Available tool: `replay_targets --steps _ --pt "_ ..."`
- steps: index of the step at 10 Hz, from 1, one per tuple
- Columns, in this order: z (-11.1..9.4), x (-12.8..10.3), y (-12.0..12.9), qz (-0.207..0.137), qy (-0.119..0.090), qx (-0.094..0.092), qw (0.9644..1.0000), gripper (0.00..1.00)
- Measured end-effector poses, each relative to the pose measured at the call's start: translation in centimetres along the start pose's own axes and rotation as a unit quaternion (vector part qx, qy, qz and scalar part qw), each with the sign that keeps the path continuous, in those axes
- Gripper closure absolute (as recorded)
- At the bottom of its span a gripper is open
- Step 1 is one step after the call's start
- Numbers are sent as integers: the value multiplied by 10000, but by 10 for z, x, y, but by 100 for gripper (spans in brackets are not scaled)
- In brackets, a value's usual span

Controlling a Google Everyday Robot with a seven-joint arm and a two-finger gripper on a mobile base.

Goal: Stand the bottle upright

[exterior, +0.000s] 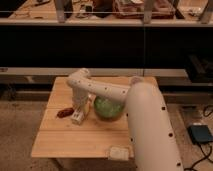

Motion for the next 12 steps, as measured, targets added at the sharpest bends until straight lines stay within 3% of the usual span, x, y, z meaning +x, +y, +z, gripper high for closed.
replay_targets --steps 1,2,3,4,5,7,10,12 --pt "-7 3 -3 -297 334 -19 9990 100" --pt "-18 8 -2 -658 814 -162 9944 100" --pt "-25 8 -2 -903 1139 -260 9890 100" --pt "-32 6 -3 -1132 1427 -334 9827 100" --pt "-42 -3 -6 -1462 1791 -348 9723 100" --pt "-49 -8 -5 -1660 2023 -352 9645 100" --pt "-49 -8 -6 -1674 2035 -345 9640 100" --pt "-50 -7 -11 -1742 2092 -181 9621 100"
